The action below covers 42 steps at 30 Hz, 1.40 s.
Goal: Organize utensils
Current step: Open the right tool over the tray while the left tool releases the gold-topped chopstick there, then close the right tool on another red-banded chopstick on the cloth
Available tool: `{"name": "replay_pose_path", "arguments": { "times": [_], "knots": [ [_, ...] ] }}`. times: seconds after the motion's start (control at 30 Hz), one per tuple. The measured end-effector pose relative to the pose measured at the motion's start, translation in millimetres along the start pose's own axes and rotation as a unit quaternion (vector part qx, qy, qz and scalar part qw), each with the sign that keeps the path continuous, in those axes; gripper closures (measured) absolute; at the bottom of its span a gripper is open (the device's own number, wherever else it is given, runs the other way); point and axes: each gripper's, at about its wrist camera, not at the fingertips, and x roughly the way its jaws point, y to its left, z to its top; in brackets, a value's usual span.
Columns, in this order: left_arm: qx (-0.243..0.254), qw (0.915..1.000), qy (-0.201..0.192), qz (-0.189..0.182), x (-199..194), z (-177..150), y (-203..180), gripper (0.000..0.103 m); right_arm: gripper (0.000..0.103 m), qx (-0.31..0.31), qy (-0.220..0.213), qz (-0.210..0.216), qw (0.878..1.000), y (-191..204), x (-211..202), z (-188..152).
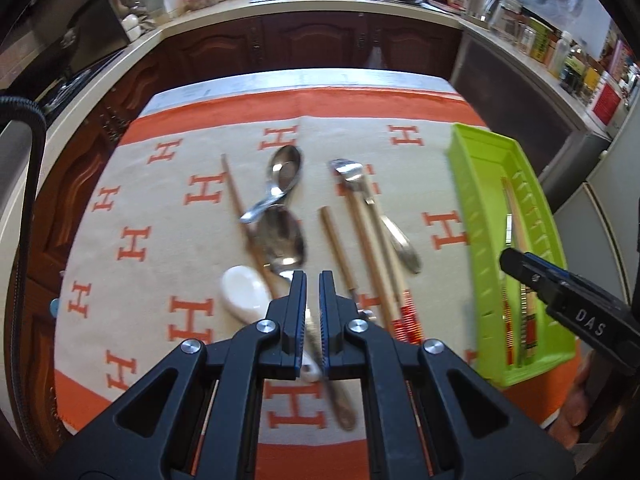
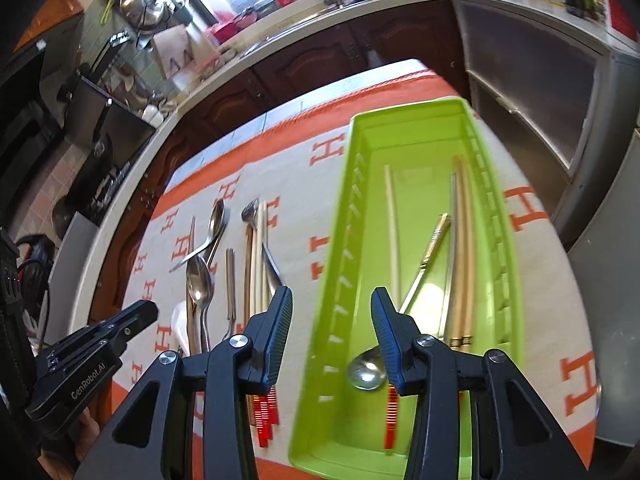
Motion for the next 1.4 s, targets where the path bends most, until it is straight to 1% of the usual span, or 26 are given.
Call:
{"name": "replay_pose_path", "arguments": {
  "times": [0.13,0.23,0.3,0.33,0.37,0.4,0.53,0.6,0.9,1.0,1.07,1.17,1.23,1.3,1.37,1.4],
  "knots": [
    [-0.021,0.9996,0.008,0.014,6,-9,30,0.099,0.062,-0.017,0.009,-0.019,1.0,17,15,-4],
    [-0.03,0.9993,0.013,0.018,10,-13,42,0.099,0.062,-0.032,0.01,-0.036,0.999,25,25,-6],
    [-0.035,0.9991,0.016,0.017,11,-17,48,0.099,0.07,-0.045,0.01,-0.05,0.998,30,32,-9],
    [-0.037,0.999,0.017,0.015,11,-18,52,0.099,0.081,-0.052,0.012,-0.056,0.997,33,36,-11],
    [-0.038,0.999,0.018,0.014,12,-19,52,0.099,0.087,-0.058,0.015,-0.058,0.997,32,38,-11],
    [-0.04,0.999,0.019,0.011,12,-20,54,0.099,0.088,-0.064,0.016,-0.065,0.996,32,41,-14],
    [-0.043,0.9989,0.02,0.002,13,-23,55,0.099,0.089,-0.093,0.001,-0.085,0.992,39,43,-23],
    [-0.043,0.9988,0.021,-0.002,14,-23,54,0.099,0.09,-0.098,0.001,-0.085,0.992,38,40,-25],
    [-0.049,0.9986,0.018,-0.008,9,-27,62,0.099,0.091,-0.108,0.013,-0.09,0.99,41,26,-37],
    [-0.05,0.9986,0.016,-0.01,5,-28,67,0.099,0.088,-0.096,0.018,-0.081,0.992,41,20,-36],
    [-0.051,0.9985,0.016,-0.014,3,-29,70,0.099,0.084,-0.094,0.011,-0.082,0.992,42,13,-34],
    [-0.055,0.9982,0.015,-0.016,1,-31,76,0.099,0.083,-0.099,-0.006,-0.083,0.992,49,1,-31],
    [-0.058,0.9981,0.013,-0.017,-1,-32,82,0.095,0.083,-0.101,-0.012,-0.075,0.992,54,-6,-29],
    [-0.062,0.9979,0.009,-0.017,-2,-34,88,0.08,0.083,-0.102,-0.015,-0.061,0.993,60,-10,-27],
    [-0.065,0.9978,0.001,-0.013,-4,-34,96,0.073,0.083,-0.103,-0.01,-0.046,0.994,67,-10,-24],
    [-0.065,0.9978,-0.002,-0.011,-5,-35,98,0.072,0.083,-0.103,-0.007,-0.04,0.994,71,-9,-23]
  ]
}}
